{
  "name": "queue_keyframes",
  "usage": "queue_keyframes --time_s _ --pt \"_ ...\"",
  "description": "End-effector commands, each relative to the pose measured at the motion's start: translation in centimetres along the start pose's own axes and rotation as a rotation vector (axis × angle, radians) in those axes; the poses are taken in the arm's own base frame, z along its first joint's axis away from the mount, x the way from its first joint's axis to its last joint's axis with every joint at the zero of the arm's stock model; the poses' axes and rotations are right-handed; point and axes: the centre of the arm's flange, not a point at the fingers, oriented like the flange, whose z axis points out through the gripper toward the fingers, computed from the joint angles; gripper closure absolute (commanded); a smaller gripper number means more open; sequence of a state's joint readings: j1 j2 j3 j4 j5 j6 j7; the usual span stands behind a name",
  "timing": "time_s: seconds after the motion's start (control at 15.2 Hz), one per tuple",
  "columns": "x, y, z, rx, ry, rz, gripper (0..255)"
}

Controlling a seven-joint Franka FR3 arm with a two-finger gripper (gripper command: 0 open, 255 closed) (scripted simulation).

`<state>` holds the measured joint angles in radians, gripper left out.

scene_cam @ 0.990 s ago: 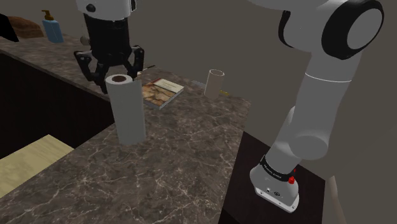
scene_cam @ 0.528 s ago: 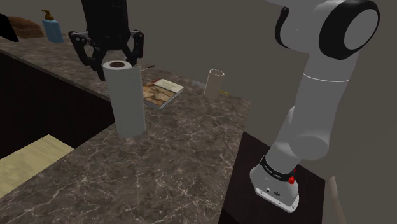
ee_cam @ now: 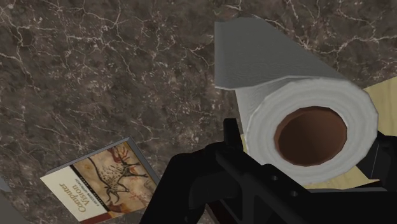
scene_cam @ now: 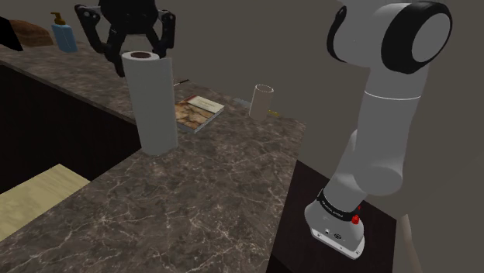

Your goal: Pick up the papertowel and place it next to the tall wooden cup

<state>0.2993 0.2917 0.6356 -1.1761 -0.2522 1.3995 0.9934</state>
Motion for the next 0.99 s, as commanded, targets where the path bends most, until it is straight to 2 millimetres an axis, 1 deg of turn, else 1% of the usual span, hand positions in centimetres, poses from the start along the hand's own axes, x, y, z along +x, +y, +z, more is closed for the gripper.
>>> queue_keyframes --time_s 0.0,0.4,0.92 --pt "0.2 0.1 -1.0 0.000 0.000 0.000 255" --pt "0.4 0.2 -4.0 0.000 0.000 0.000 255" --pt "0.7 10.8 -3.4 0.000 0.000 0.000 255"
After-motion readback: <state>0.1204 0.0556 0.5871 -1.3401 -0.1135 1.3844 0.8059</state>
